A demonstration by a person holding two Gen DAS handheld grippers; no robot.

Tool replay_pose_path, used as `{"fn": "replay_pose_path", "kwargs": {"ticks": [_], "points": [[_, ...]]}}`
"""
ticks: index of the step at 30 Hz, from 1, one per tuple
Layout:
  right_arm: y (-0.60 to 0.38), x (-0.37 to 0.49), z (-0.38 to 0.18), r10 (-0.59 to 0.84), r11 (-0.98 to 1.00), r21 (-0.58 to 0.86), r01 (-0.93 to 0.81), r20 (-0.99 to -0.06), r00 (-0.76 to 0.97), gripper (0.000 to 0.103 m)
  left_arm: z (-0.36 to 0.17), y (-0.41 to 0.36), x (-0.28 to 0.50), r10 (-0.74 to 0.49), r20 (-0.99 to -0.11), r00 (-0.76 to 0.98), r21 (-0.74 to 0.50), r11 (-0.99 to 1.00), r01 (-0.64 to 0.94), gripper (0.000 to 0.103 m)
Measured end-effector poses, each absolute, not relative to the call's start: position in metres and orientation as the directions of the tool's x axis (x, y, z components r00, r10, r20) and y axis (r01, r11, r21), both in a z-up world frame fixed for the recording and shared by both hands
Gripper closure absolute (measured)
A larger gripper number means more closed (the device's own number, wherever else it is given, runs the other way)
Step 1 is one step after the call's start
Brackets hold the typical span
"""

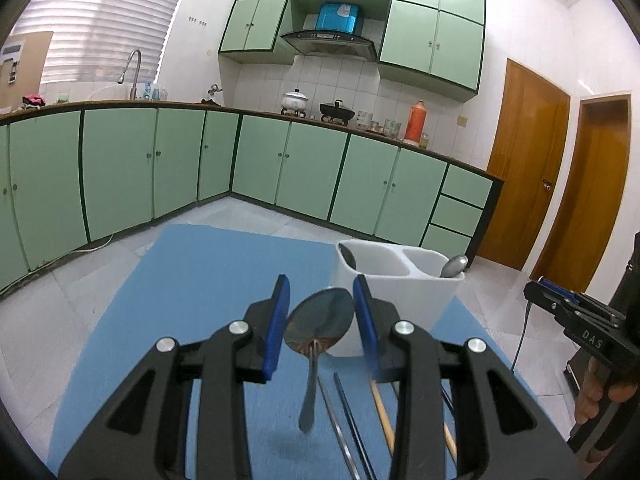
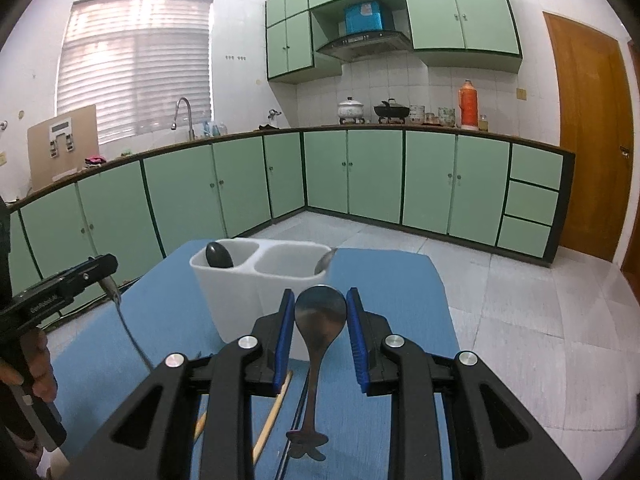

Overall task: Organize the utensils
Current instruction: 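Carry both spoons over the white holder and release them inside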

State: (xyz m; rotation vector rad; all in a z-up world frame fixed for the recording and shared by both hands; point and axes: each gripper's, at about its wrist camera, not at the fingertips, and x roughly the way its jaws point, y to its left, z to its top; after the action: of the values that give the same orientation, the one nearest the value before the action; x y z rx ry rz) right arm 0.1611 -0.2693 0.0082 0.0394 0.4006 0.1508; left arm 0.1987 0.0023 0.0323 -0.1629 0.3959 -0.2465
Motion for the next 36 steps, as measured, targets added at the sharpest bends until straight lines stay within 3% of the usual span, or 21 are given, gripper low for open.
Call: {"fn": "replay_pose_path", "kwargs": {"ticks": [21,36], "points": [[-0.268,0.17,0.003,0.172,0.985,0.081,-0.152,-0.4,0.9,0.077,0.019,0.006,0.211,-0.242,-0.372,0.896,-0.218,0.961,0.169,0.069],[-0.268,0.172,0.009,0.172,0.985,0.086,-0.15,-0.39,0.905,0.077,0.035,0.007,0.205,-0.262,-0.328,0.908,-0.213,0.957,0.199,0.07]]}}
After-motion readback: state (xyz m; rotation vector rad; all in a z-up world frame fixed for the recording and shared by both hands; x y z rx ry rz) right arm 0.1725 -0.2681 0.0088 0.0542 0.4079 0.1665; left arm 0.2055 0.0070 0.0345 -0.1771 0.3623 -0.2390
